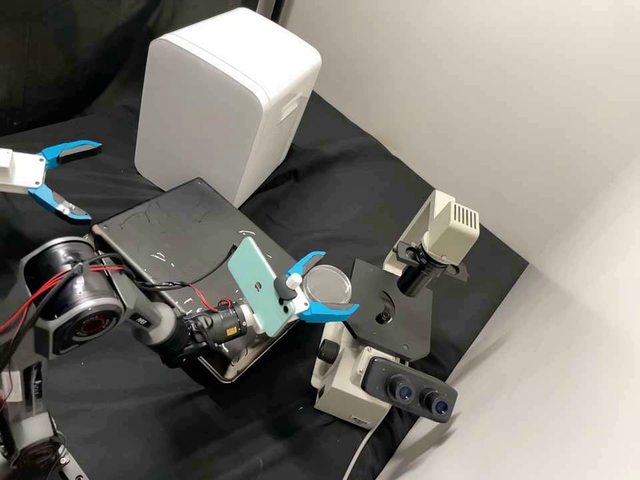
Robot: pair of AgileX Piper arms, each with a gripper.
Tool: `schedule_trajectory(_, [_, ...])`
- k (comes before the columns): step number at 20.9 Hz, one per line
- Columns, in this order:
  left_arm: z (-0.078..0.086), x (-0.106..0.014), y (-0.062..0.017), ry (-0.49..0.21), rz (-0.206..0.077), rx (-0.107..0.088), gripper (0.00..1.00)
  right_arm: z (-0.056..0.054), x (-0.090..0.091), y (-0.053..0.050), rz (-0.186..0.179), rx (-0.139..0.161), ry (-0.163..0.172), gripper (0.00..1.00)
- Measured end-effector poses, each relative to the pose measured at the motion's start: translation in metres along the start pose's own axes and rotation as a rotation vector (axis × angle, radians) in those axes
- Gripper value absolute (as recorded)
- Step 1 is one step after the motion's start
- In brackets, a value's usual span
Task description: Place the petri dish on the microscope
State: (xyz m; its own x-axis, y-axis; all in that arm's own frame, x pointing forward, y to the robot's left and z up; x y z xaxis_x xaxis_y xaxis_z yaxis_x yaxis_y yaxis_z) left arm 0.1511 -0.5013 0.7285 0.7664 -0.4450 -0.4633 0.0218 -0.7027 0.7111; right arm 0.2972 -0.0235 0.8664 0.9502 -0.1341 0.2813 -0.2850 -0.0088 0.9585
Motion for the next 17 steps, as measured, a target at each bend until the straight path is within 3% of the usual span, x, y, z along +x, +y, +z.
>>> schedule_trajectory(3, [0.0, 0.0, -0.0003, 0.002, -0.002, 0.012, 1.0, 0.004, 0.009, -0.004, -0.013, -0.012, -0.026, 0.0])
schedule_trajectory(6, [0.0, 0.001, -0.0021, 0.007, -0.011, 0.007, 1.0, 0.005, 0.018, -0.005, 0.0, -0.021, -0.033, 0.0])
schedule_trajectory(12, [0.0, 0.002, -0.0029, 0.005, -0.016, 0.005, 1.0, 0.016, 0.034, 0.007, 0.035, -0.026, -0.072, 0.0])
schedule_trajectory(17, [0.001, 0.002, -0.0032, 0.005, -0.017, 0.003, 1.0, 0.023, 0.041, 0.005, 0.029, -0.025, -0.093, 0.0])
